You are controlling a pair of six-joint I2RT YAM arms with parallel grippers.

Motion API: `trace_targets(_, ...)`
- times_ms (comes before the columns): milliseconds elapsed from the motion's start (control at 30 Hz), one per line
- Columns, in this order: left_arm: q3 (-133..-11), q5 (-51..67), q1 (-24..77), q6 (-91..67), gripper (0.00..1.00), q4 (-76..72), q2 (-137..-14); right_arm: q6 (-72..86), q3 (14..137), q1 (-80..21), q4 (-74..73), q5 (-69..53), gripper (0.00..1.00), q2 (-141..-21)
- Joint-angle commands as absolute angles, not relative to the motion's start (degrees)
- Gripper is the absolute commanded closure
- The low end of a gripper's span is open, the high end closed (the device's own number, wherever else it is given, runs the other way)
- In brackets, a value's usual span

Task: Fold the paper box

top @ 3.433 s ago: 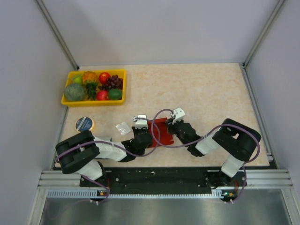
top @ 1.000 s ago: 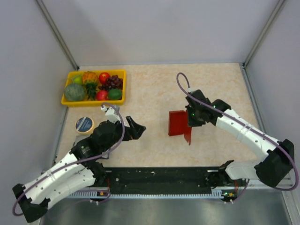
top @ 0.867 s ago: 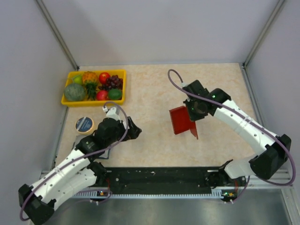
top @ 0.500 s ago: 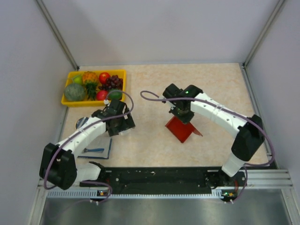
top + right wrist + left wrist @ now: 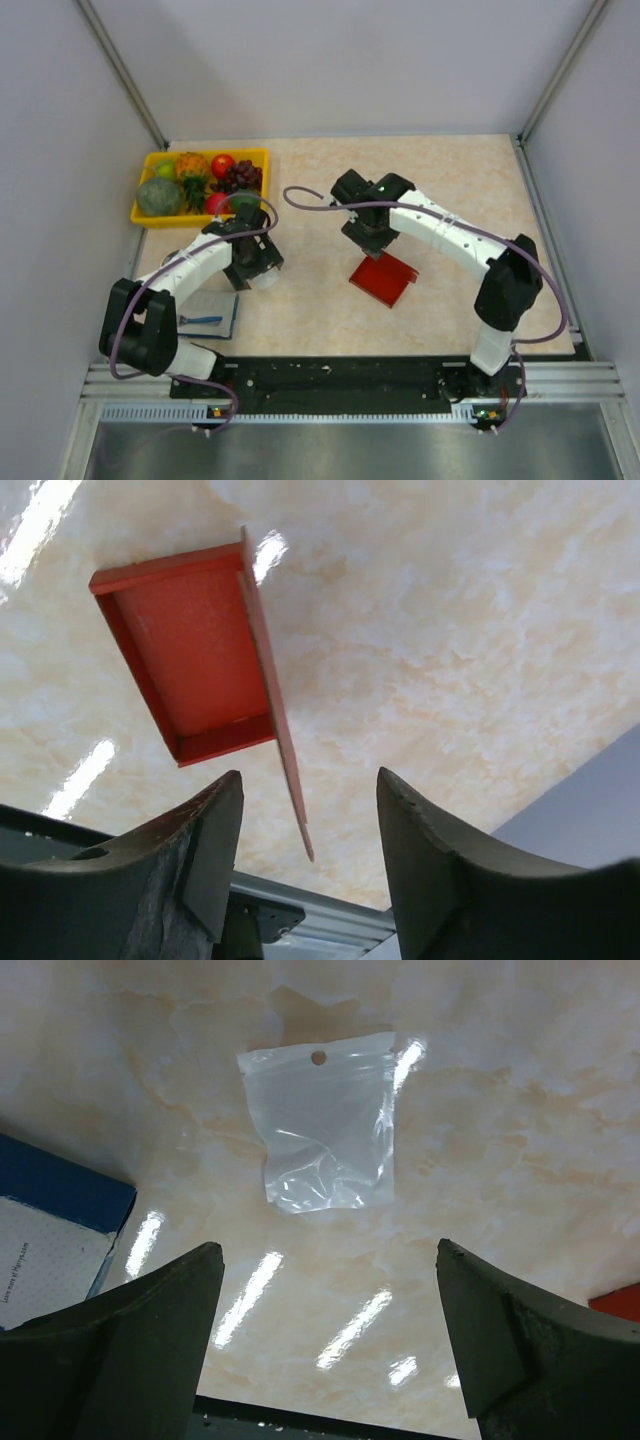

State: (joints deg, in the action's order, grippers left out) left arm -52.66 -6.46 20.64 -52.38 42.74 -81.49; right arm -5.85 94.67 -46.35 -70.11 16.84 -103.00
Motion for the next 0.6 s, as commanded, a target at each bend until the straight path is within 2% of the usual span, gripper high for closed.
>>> trace_targets(0,-51.85,-8.95,20.04,-57.73,0.09,43.66,-83.57,-0.44,101.33,-46.32,-67.94,23.63,0.42,-93.01)
trace_targets(133,-55.09,-8.78,20.30,-58.70,0.07,45.34,-89.29,2.28,100.55,-46.32,-67.50,24.61,0.40,-82.99)
trace_targets(367,-57.74,-13.08,20.30,-59.68,0.08,45.18,-94.57,4.22,88.35,-46.41,-65.75,23.65,0.40,-67.16)
trace_targets(467,-58.62,-12.66,20.39,-59.68,0.12,44.65,-96.67,4.92,83.87,-46.41,-64.52,22.51,0.39,-62.50)
trace_targets(567,-58.62,-12.65,20.48,-60.46,0.24,44.30,-98.35,5.62,80.44,-46.32,-63.72,22.59,0.39,-60.38)
